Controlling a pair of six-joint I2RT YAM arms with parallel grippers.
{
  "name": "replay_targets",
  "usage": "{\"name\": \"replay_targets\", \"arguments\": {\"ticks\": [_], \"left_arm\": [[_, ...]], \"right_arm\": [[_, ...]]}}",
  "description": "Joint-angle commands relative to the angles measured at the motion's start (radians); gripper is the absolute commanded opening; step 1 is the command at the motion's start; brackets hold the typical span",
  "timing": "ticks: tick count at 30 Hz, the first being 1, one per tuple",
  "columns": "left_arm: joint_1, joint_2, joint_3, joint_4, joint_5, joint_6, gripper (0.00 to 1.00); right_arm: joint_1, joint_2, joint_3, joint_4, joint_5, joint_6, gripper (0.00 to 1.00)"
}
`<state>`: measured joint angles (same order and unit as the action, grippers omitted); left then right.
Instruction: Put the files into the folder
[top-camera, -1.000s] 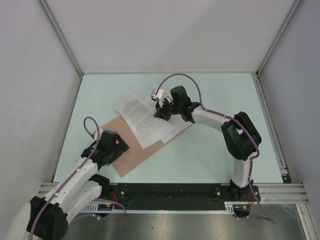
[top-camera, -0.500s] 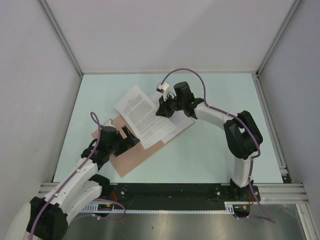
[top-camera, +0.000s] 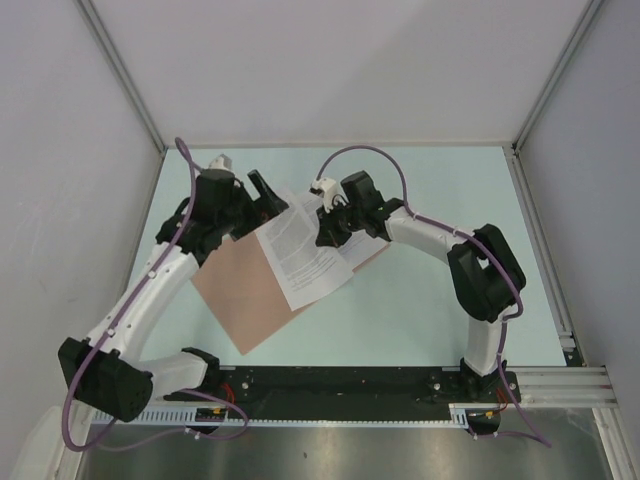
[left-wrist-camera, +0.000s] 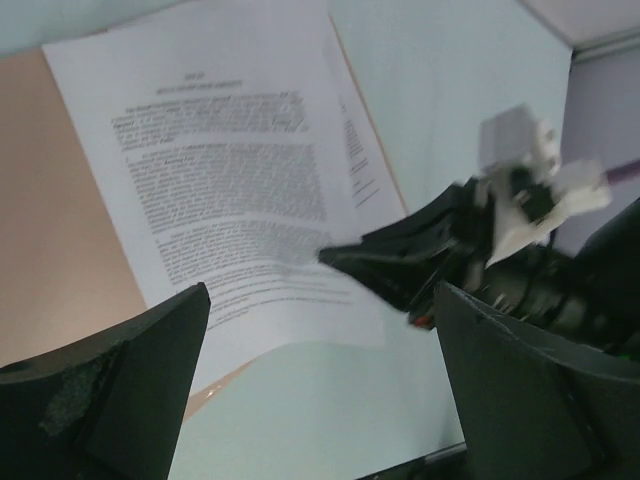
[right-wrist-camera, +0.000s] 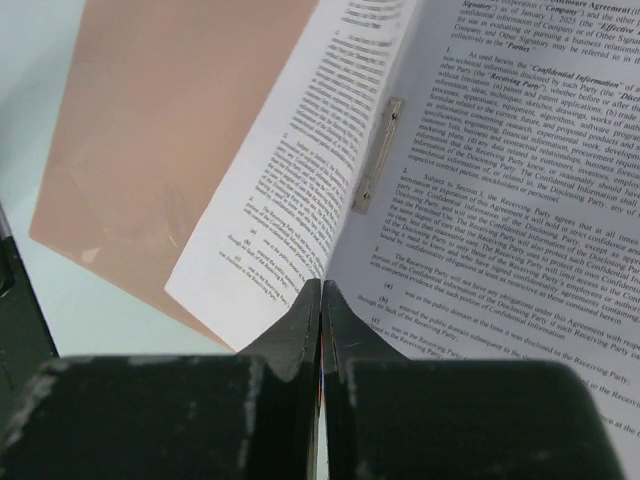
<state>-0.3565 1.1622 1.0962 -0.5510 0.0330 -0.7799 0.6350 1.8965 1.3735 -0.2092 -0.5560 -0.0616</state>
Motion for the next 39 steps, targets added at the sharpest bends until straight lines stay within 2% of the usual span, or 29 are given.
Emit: {"name": "replay_targets", "arguments": {"ticks": [1, 7, 14, 26, 29, 30, 32, 33, 36, 39], "left_arm": [[0.005, 0.063, 0.122, -0.179, -0.111, -0.161, 0.97], [0.005, 0.223, 0.235, -0.279, -0.117, -0.272, 0.94], [-0.002, 0.312, 0.246, -0.218, -0.113, -0.312, 0.87], [-0.029, 0.360, 0.257, -0.208, -0.169, -0.344, 0.70], [-0.029, 0.361, 0.245, -0.198, -0.186, -0.329, 0.58], [-0.029, 0.363, 0.237, -0.190, -0.186, -0.322, 0.47], [-0.029, 0.369, 0.231, -0.187, -0.185, -0.315, 0.37], [-0.029, 0.369, 0.225, -0.182, -0.180, -0.309, 0.23], [-0.029, 0.372, 0.220, -0.178, -0.173, -0.295, 0.09], [-0.029, 0.366, 0.220, -0.179, -0.166, -0.291, 0.02]], "right_arm": [[0.054, -0.071, 0.035, -0.027, 0.165, -0.007, 0.00], [0.112, -0.085, 0.033, -0.022, 0.257, -0.024, 0.00], [0.169, -0.112, 0.029, -0.025, 0.321, -0.070, 0.00], [0.229, -0.126, 0.018, -0.022, 0.419, -0.101, 0.00], [0.235, -0.129, 0.013, -0.018, 0.438, -0.106, 0.00], [0.236, -0.131, 0.010, -0.018, 0.438, -0.106, 0.01], [0.235, -0.131, 0.001, -0.009, 0.430, -0.107, 0.04], [0.236, -0.129, -0.001, -0.007, 0.420, -0.107, 0.06], [0.235, -0.128, -0.013, 0.004, 0.406, -0.101, 0.09], [0.229, -0.126, -0.024, 0.020, 0.381, -0.089, 0.17]]}}
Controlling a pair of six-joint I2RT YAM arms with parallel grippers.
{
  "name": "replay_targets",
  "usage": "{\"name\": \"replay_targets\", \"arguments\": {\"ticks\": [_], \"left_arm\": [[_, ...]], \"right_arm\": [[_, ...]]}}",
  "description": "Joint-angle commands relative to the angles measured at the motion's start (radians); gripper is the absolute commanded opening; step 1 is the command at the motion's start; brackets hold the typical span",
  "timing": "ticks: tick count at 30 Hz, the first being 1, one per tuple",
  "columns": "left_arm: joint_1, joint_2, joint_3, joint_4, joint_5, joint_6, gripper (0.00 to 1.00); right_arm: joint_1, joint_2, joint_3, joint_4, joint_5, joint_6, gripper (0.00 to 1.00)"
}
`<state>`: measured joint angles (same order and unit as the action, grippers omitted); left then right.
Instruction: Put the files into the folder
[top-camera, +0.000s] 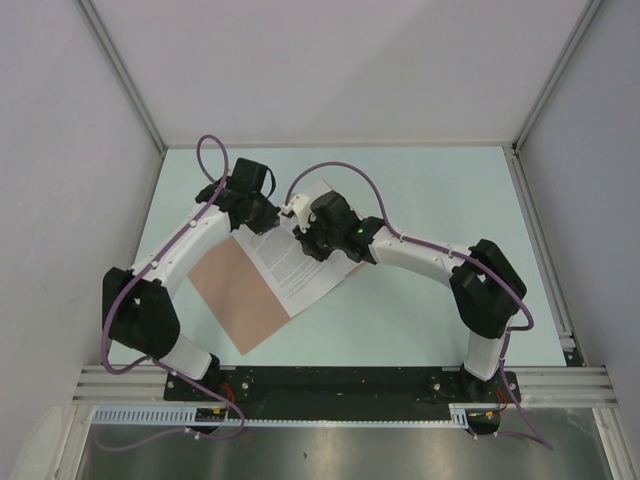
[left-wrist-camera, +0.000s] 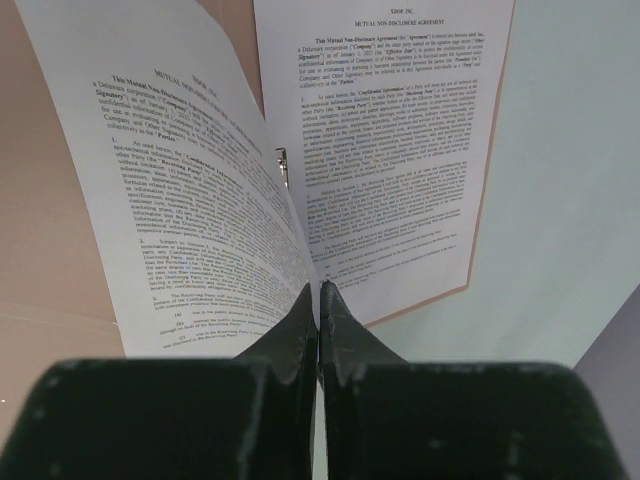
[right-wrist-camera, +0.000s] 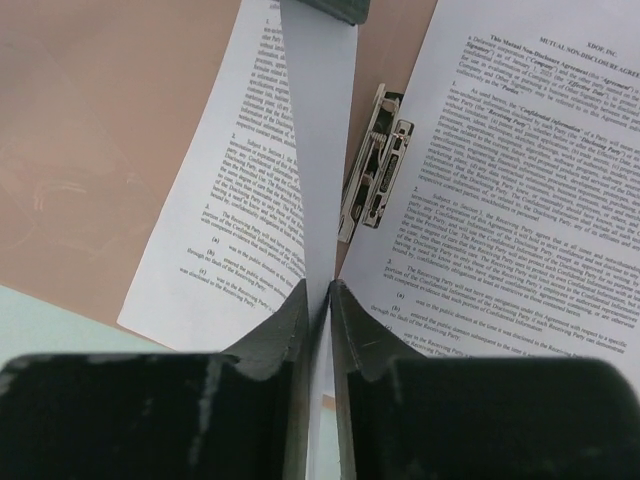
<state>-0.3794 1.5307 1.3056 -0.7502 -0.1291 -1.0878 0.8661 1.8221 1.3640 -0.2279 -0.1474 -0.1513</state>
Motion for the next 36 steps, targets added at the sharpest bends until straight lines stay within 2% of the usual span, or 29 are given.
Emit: {"name": "replay_targets", "arguments": {"ticks": [1, 2, 6, 11, 13, 15, 16, 17, 19, 22, 23, 24, 25, 26, 28, 29, 32, 34, 36], "left_arm": [[-0.006, -0.004, 0.012, 0.017, -0.003, 0.019, 0.01], [-0.006, -0.006, 0.012, 0.015, -0.001, 0.016, 0.00], [-0.006, -0.027, 0.011, 0.011, 0.008, 0.005, 0.00], [-0.004, -0.040, 0.014, 0.005, 0.020, 0.000, 0.00], [-0.003, -0.044, 0.017, 0.002, 0.019, 0.000, 0.00], [0.002, -0.046, 0.015, 0.002, 0.022, -0.001, 0.00], [0.005, -0.050, 0.012, 0.009, 0.026, -0.003, 0.01], [0.008, -0.053, 0.011, 0.017, 0.042, 0.000, 0.00], [0.011, -0.061, 0.017, 0.017, 0.039, 0.009, 0.02], [0.016, -0.081, 0.032, 0.005, 0.014, 0.023, 0.03], [0.019, -0.095, 0.032, 0.003, 0.013, 0.023, 0.03], [0.025, -0.101, 0.026, 0.005, 0.016, 0.022, 0.04], [0.028, -0.107, 0.023, 0.008, 0.019, 0.023, 0.04], [0.031, -0.115, 0.021, 0.009, 0.020, 0.025, 0.05], [0.033, -0.116, 0.026, 0.006, 0.010, 0.038, 0.14], [0.037, -0.118, 0.029, 0.002, 0.002, 0.043, 0.29], [0.048, -0.130, 0.023, -0.018, -0.041, 0.087, 0.54], [0.050, -0.165, 0.009, -0.026, -0.104, 0.121, 0.58], [0.053, -0.210, -0.026, -0.002, -0.122, 0.147, 0.65]], "right_arm": [[-0.006, -0.050, -0.019, 0.057, -0.034, 0.005, 0.21], [-0.006, -0.049, -0.026, 0.067, -0.035, 0.010, 0.28], [-0.003, -0.034, -0.048, 0.127, -0.056, 0.033, 0.44], [0.001, 0.005, -0.066, 0.190, -0.061, 0.058, 0.47], [0.005, 0.014, -0.074, 0.199, -0.052, 0.059, 0.47], [0.005, 0.028, -0.075, 0.199, -0.049, 0.061, 0.41], [0.007, 0.034, -0.077, 0.205, -0.053, 0.062, 0.36], [0.004, 0.040, -0.078, 0.209, -0.067, 0.070, 0.25], [-0.001, 0.060, -0.080, 0.219, -0.073, 0.084, 0.18], [-0.001, 0.072, -0.083, 0.260, -0.064, 0.102, 0.19], [0.001, 0.074, -0.088, 0.268, -0.069, 0.107, 0.27], [-0.001, 0.075, -0.088, 0.274, -0.067, 0.108, 0.31], [-0.002, 0.078, -0.088, 0.286, -0.073, 0.110, 0.31], [-0.004, 0.080, -0.088, 0.294, -0.087, 0.117, 0.24], [-0.012, 0.078, -0.088, 0.311, -0.098, 0.133, 0.09], [-0.015, 0.075, -0.088, 0.315, -0.116, 0.136, 0.00], [-0.018, 0.065, -0.088, 0.314, -0.107, 0.128, 0.00], [-0.025, 0.056, -0.088, 0.305, -0.121, 0.122, 0.00], [-0.042, 0.052, -0.088, 0.302, -0.142, 0.124, 0.00]]}}
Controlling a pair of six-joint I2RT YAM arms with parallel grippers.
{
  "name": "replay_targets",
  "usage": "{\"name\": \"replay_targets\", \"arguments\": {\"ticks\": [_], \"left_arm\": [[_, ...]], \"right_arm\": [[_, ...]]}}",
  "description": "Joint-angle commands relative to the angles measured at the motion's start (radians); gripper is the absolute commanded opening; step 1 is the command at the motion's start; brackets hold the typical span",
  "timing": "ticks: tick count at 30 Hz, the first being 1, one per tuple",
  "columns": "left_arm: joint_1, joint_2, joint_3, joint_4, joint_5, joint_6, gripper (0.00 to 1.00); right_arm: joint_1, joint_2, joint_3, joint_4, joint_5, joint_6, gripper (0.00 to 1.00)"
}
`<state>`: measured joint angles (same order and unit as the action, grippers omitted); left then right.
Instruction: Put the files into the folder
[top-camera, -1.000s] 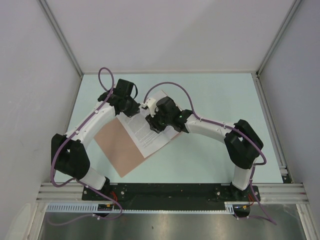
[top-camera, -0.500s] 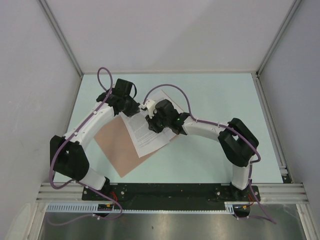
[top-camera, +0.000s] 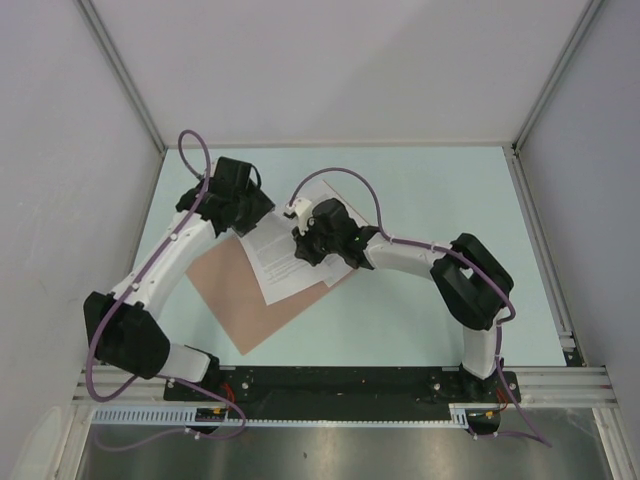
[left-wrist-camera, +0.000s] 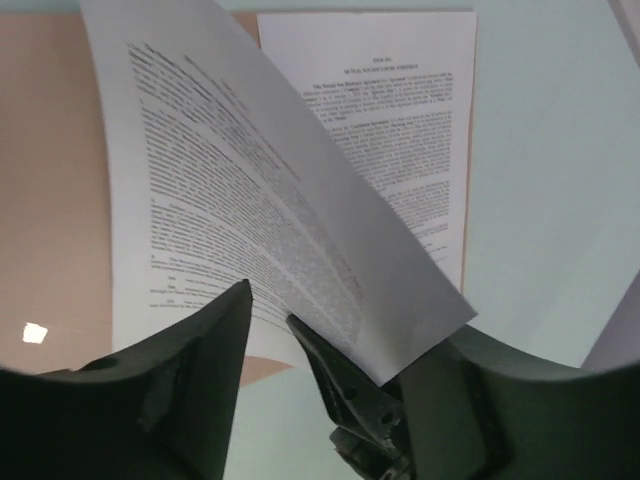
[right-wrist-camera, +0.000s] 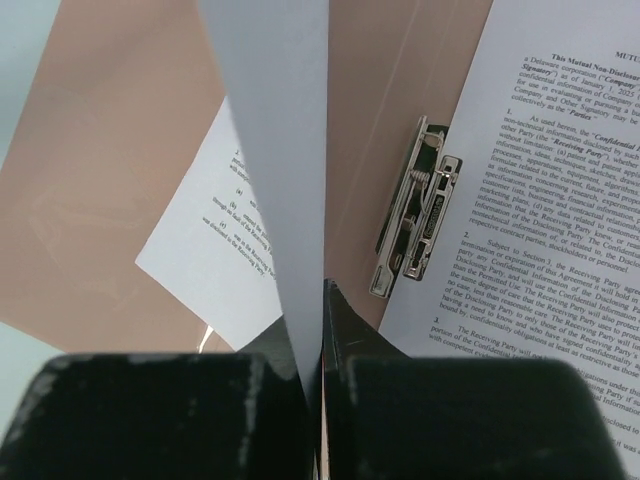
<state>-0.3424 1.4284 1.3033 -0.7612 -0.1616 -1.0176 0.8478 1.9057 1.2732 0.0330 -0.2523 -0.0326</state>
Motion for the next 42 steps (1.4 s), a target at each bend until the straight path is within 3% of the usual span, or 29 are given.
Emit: {"name": "replay_targets", "arguments": {"ticks": [1, 2, 7, 11, 18, 27, 37, 42], "left_arm": [[0.016, -0.115, -0.030, 0.014, -0.099, 0.086, 0.69], [0.016, -0.121, -0.035, 0.019, -0.096, 0.096, 0.75], [0.016, -0.173, -0.068, 0.077, -0.021, 0.162, 0.81], [0.016, -0.244, -0.137, 0.181, 0.019, 0.238, 0.99], [0.016, -0.381, -0.194, 0.192, 0.019, 0.347, 1.00], [0.017, -0.514, -0.251, 0.043, -0.039, 0.378, 1.00], [0.017, -0.698, -0.721, 0.168, 0.079, 0.202, 1.00], [0.017, -0.753, -0.772, 0.137, 0.036, 0.183, 1.00]], "right_arm": [[-0.029, -0.033, 0.003, 0.044, -0.057, 0.014, 0.00], [-0.035, -0.036, 0.003, 0.047, -0.068, 0.017, 0.00], [-0.053, -0.034, 0.003, 0.093, -0.140, 0.060, 0.00], [-0.076, -0.023, 0.003, 0.111, -0.194, 0.091, 0.00], [-0.122, -0.030, 0.003, 0.054, -0.232, 0.053, 0.00], [-0.185, -0.040, 0.021, -0.010, -0.308, -0.027, 0.00], [-0.124, -0.062, 0.063, -0.091, -0.219, -0.138, 0.00], [-0.107, -0.076, 0.066, -0.125, -0.228, -0.159, 0.00]]}}
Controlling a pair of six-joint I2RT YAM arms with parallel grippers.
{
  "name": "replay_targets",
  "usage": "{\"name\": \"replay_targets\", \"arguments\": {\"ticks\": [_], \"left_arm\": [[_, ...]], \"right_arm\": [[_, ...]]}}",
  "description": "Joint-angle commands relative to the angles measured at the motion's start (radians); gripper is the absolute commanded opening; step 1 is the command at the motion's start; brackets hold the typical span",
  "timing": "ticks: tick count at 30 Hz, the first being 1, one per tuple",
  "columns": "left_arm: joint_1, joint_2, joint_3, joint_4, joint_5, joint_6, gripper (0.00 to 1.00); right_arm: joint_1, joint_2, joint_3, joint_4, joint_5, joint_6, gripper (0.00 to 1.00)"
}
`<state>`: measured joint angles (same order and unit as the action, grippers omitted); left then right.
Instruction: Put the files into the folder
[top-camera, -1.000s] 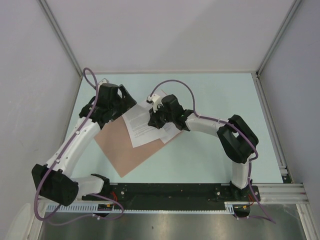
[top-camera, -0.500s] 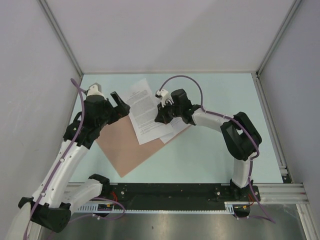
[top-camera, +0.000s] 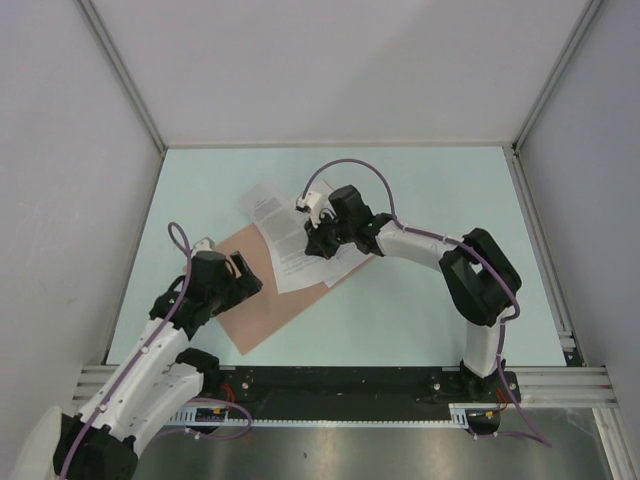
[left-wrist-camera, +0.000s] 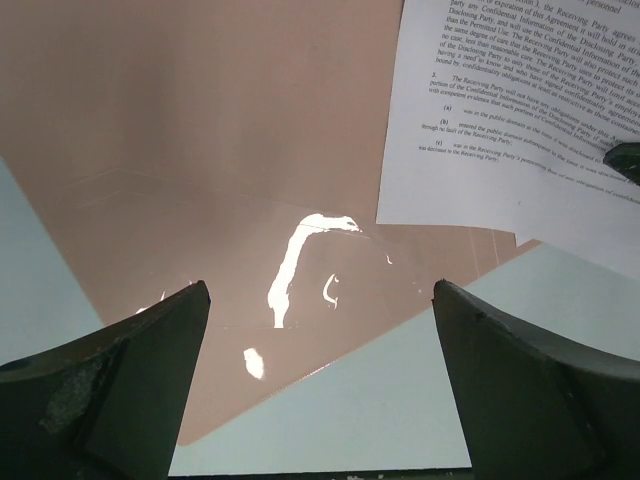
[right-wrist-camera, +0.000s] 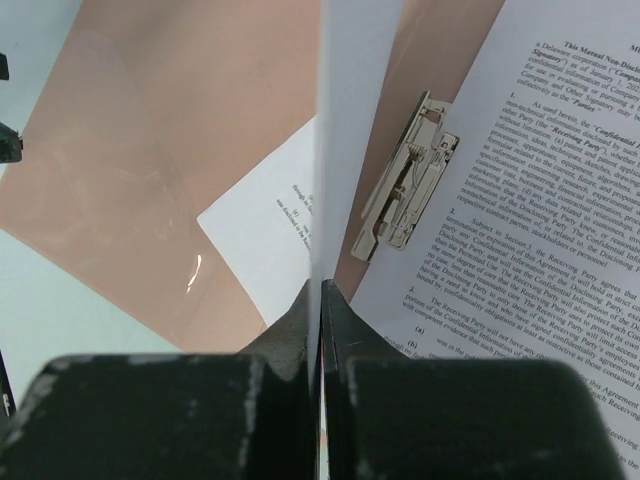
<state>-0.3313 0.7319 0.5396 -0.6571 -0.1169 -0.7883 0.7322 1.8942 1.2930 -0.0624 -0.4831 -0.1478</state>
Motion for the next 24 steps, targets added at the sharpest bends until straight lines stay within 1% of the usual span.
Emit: {"name": "replay_targets", "arguments": {"ticks": [1, 4, 7, 11, 15, 20, 24], "left_arm": [[0.006, -0.061, -0.015, 0.024, -0.015, -0.048, 0.99], [0.006, -0.074, -0.018, 0.013, -0.029, -0.057, 1.00], [0.006, -0.075, -0.021, 0.007, -0.040, -0.080, 0.99], [0.006, -0.040, -0.040, 0.027, -0.001, -0.109, 1.00], [0.006, 0.018, -0.033, 0.017, 0.037, -0.129, 1.00], [0.006, 0.023, -0.027, -0.006, 0.010, -0.157, 0.99], [0.006, 0.024, -0.035, -0.015, 0.002, -0.170, 1.00]], "right_arm": [[0.010, -0.064, 0.045, -0.037, -0.002, -0.042, 0.00], [0.018, -0.069, 0.046, -0.059, -0.015, -0.033, 0.00], [0.033, -0.086, 0.046, -0.074, 0.003, -0.021, 0.00], [0.044, -0.109, 0.045, -0.067, 0.052, -0.013, 0.00], [0.039, -0.124, 0.046, -0.060, 0.095, -0.045, 0.00], [0.033, -0.135, 0.046, -0.074, 0.132, -0.081, 0.00], [0.024, -0.142, 0.046, -0.083, 0.124, -0.095, 0.00]]}}
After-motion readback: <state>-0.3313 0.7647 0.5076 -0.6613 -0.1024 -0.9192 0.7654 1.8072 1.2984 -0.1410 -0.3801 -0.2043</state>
